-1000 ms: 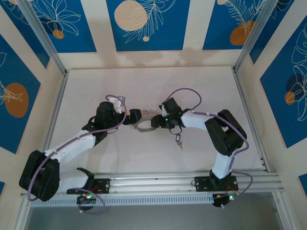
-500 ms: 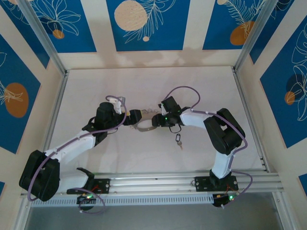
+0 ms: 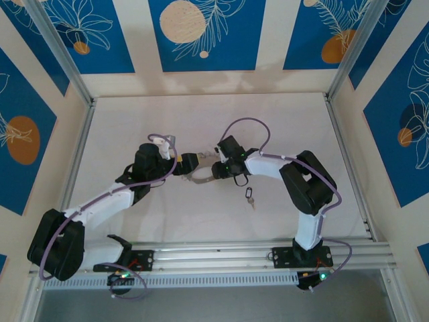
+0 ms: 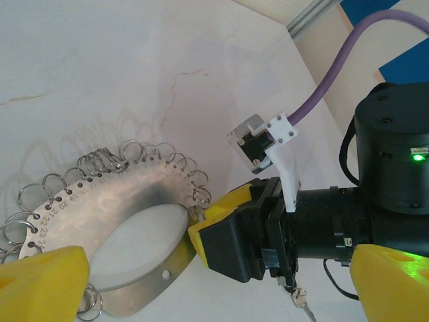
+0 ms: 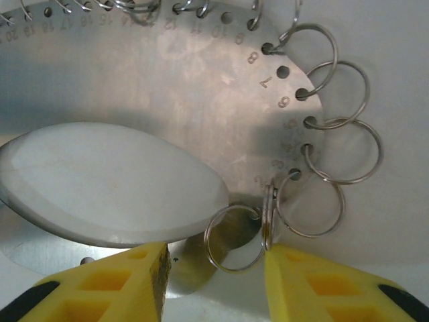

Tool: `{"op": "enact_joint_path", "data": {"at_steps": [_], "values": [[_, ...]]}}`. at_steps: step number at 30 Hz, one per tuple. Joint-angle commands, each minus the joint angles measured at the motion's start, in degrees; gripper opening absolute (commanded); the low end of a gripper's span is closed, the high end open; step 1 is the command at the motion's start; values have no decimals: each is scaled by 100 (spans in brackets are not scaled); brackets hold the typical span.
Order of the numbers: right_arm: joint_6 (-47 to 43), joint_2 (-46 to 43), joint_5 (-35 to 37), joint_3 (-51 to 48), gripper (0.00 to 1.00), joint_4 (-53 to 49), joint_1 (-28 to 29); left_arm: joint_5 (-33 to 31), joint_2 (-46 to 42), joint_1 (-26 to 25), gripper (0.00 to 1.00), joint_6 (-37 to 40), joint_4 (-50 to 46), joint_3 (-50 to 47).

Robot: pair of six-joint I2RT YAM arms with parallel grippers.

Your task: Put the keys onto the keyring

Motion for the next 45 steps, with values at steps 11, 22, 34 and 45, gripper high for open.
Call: {"op": "enact_joint_path", "data": {"at_steps": [11,22,34,45], "values": [[-743,309,1109,499,40,-370,289,176,40,15,100,-57,268,-63],[-1010,424,1431,688,36,-385,359,221,94,15,99,-84,368,-90],[-1082,511,1438,829,13,-411,333,225,99,16,100,-84,384,-108],[-848,-36,653,599,0,-680,291,221,57,18,100,-90,325,-121]]}}
